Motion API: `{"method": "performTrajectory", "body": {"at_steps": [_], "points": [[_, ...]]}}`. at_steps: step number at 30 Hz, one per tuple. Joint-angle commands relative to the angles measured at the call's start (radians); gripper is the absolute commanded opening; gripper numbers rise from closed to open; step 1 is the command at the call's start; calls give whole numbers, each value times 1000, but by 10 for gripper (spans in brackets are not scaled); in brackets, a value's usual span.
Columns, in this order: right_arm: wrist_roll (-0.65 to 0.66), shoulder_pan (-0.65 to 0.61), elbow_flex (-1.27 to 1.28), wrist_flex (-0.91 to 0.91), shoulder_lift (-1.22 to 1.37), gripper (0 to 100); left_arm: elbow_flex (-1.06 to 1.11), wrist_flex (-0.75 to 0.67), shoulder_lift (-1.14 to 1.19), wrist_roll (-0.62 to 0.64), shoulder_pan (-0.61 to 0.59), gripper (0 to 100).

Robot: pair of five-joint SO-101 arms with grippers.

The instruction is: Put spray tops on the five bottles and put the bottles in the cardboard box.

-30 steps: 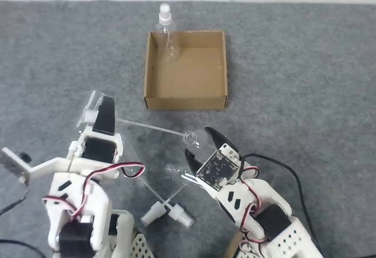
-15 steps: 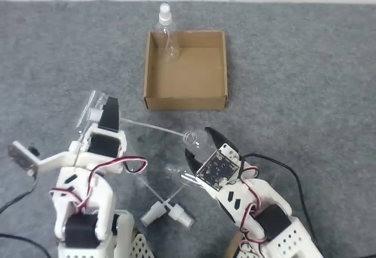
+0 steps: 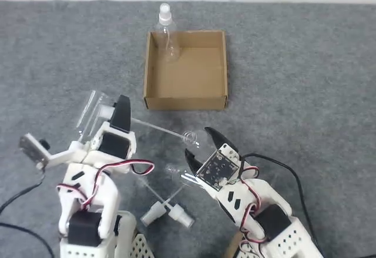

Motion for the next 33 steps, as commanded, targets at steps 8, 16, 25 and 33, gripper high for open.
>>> {"method": "performTrajectory", "body": {"at_steps": [8,16,25,33], "points": [[11,-13,18,-16,-24,91,5,-31,-21,-29,32,13],[9,-13,18,-16,-24,91,27,-32,-21,-95,77,13],[6,-15,18,-16,-24,91,47,-34,-20,-146,152,13],[8,-15,18,-15,-24,91,64,-34,-20,-180,198,13]]}}
